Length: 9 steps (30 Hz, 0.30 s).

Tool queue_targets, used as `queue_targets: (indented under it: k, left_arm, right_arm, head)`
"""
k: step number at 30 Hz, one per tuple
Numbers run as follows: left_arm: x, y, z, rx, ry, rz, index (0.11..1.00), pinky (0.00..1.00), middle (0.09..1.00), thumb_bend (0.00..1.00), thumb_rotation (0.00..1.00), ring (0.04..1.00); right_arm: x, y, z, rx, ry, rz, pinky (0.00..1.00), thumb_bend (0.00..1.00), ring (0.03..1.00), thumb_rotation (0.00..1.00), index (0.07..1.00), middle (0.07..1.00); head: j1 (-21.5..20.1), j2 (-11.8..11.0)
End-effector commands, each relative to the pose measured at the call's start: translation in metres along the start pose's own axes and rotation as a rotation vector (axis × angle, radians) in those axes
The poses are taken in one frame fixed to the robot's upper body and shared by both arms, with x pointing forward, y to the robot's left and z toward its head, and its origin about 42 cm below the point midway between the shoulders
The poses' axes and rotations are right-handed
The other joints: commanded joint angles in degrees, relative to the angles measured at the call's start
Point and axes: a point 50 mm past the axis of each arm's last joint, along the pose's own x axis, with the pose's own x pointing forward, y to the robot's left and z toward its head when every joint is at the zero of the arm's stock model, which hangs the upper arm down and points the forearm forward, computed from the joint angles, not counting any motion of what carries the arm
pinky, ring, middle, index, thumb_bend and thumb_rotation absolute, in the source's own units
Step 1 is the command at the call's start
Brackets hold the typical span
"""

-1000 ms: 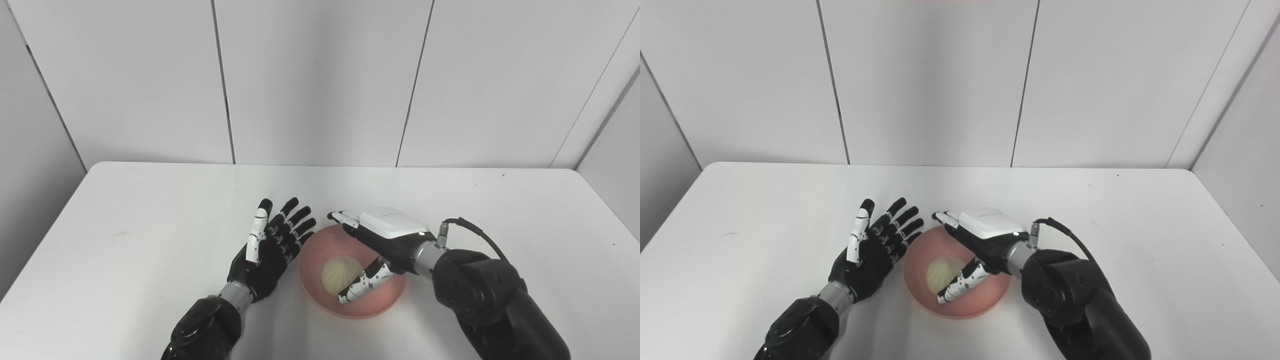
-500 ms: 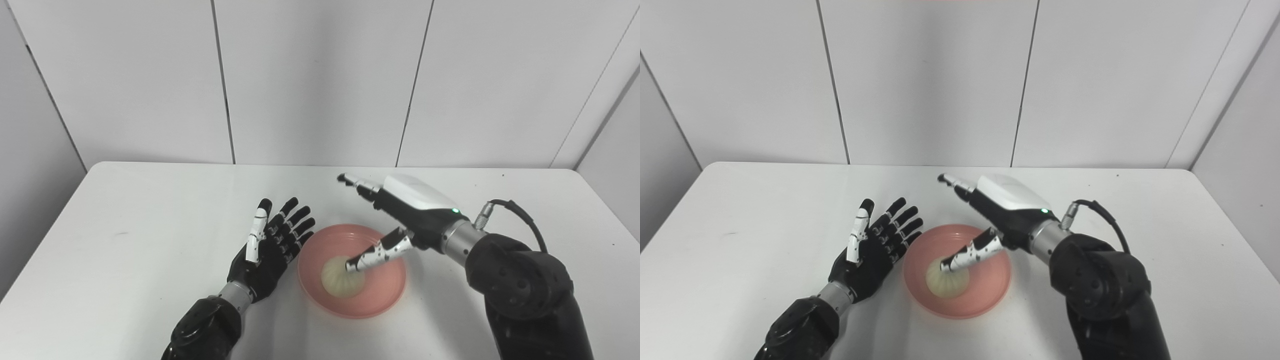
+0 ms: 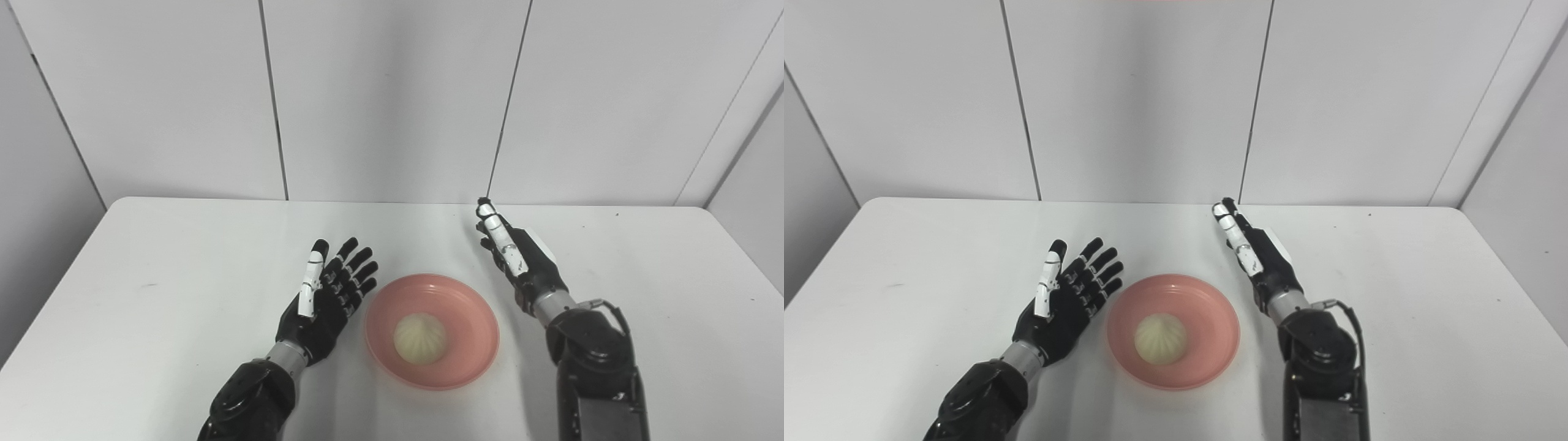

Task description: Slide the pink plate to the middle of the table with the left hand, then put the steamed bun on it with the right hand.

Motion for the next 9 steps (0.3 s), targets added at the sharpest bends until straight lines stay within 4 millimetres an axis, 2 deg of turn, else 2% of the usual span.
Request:
queue_targets:
  k: [1, 2, 4, 8, 9]
  left_arm:
    - [-0.019, 0.019, -0.031, 0.001, 0.113, 0.137, 1.0, 1.0, 0.991, 0.63, 1.0, 0.986]
    - [-0.02, 0.019, -0.03, 0.006, 0.105, 0.142, 1.0, 1.0, 0.992, 0.63, 1.0, 0.987]
    - [-0.02, 0.019, -0.029, 0.013, 0.096, 0.148, 1.0, 1.0, 0.998, 0.62, 1.0, 0.996]
    - [-0.022, 0.021, -0.028, 0.031, 0.082, 0.165, 1.0, 1.0, 1.0, 0.61, 1.0, 0.999]
    - [-0.023, 0.022, -0.028, 0.039, 0.079, 0.168, 1.0, 1.0, 1.0, 0.61, 1.0, 0.999]
  right_arm:
    - [0.003, 0.001, 0.009, 0.05, -0.133, -0.039, 1.0, 0.77, 1.0, 1.0, 1.0, 1.0]
    - [0.002, 0.002, -0.001, 0.09, -0.16, -0.064, 1.0, 0.75, 1.0, 1.0, 1.0, 1.0]
    - [0.002, 0.002, -0.014, 0.136, -0.201, -0.105, 1.0, 0.66, 1.0, 1.0, 1.0, 1.0]
    - [-0.004, 0.003, -0.038, 0.12, -0.238, -0.148, 1.0, 0.45, 1.0, 1.0, 1.0, 1.0]
    - [-0.007, 0.004, -0.043, 0.101, -0.232, -0.144, 1.0, 0.44, 1.0, 1.0, 1.0, 1.0]
  head:
    - [0.0, -0.01]
    - [-0.11, -0.15]
    - [-0.17, -0.33]
    - [-0.71, -0.87]
    - [-1.29, -1.33]
